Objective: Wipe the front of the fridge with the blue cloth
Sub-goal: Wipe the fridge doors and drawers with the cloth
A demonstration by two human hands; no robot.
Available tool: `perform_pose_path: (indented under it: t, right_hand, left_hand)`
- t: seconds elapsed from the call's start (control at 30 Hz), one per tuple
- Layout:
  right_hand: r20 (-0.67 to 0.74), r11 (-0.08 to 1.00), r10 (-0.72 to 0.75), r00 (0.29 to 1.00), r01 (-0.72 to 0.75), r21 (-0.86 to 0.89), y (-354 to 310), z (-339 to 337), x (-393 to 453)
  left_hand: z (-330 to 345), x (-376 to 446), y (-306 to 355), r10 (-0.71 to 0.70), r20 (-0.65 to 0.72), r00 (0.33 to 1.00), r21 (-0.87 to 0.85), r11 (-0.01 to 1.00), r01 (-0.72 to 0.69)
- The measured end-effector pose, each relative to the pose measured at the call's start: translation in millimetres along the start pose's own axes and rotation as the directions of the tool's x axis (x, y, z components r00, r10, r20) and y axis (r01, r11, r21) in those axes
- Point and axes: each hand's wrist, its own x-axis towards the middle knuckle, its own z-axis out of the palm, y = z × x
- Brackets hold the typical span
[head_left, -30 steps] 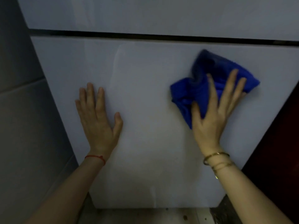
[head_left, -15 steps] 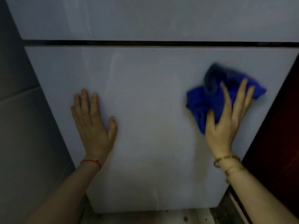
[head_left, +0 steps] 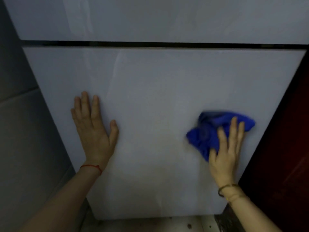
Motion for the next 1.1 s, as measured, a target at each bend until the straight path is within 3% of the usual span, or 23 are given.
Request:
perform_pose_path:
  t: [0.07,0.1,0.23,0.3,0.43,0.57,0.67,0.77,0.87,0.93,1.0,1.1]
  right_hand:
    - [-0.079,0.991,0.109,0.991,-0.102,0.09,-20.1,-3.9,41.2]
    - [-0.085,0.992,0.085,0.993,-0.076,0.101,-30.4,-2.4,52.5]
    - [0.074,0.969,-0.245,0.967,0.245,0.008,-49.8,21.9,8.9]
    - [0.164,0.954,-0.275,0.947,0.29,-0.075,-37.3,31.9,-41.4]
    - [0.175,0.967,-0.192,0.966,0.217,-0.133,-6.3,17.8,-57.9]
    - [0.048,1.0,-0.022,0.999,0.021,0.016,-29.2,2.8,11.6]
    - [0.029,0.988,-0.156,0.987,0.156,-0.016,-50.9,14.0,34.3]
    - [0.107,0.899,-0.425,0.899,0.433,-0.066,-54.3,38.3,-14.2]
    - [0.342,0.72,-0.63,0.698,0.689,-0.081,-37.1,56.5,-98.3]
    - [0.431,0.622,-0.683,0.59,0.779,-0.08,-24.7,56.3,-119.5]
    - [0.395,0.619,-0.695,0.601,0.779,-0.098,-25.0,54.0,-103.6]
    - [0.217,0.764,-0.618,0.756,0.642,-0.062,-51.3,55.9,-57.8]
  left_hand:
    - [0.9,-0.5,0.7,-0.006,-0.006,1.0,0.008,1.0,0.006]
    - [1.3,-0.5,1.0,-0.006,-0.008,1.0,0.008,1.0,0.006]
    - [0.3,-0.6,0.9,0.001,0.005,1.0,0.004,1.0,-0.001]
    - [-1.4,-1.0,-0.3,0.006,0.017,1.0,0.003,1.0,-0.007]
    - [-4.3,0.5,-1.0,0.018,0.045,0.999,-0.007,1.0,-0.018]
    - [-9.9,0.5,-2.3,0.017,0.08,0.997,-0.036,0.999,-0.014]
    - [-14.2,-11.8,-8.2,-0.001,0.098,0.995,-0.052,0.999,0.007]
    - [-18.4,-39.0,-18.5,-0.07,0.109,0.992,-0.034,0.997,0.074]
    - [-21.6,-63.9,-31.6,-0.166,0.113,0.98,-0.02,0.985,0.169]
    - [-23.0,-74.3,-40.3,-0.218,0.125,0.968,-0.039,0.974,0.225]
    - [-24.2,-79.0,-47.4,-0.227,0.141,0.964,-0.04,0.971,0.234]
    - [-24.1,-83.7,-53.5,-0.208,0.16,0.965,-0.045,0.975,0.218]
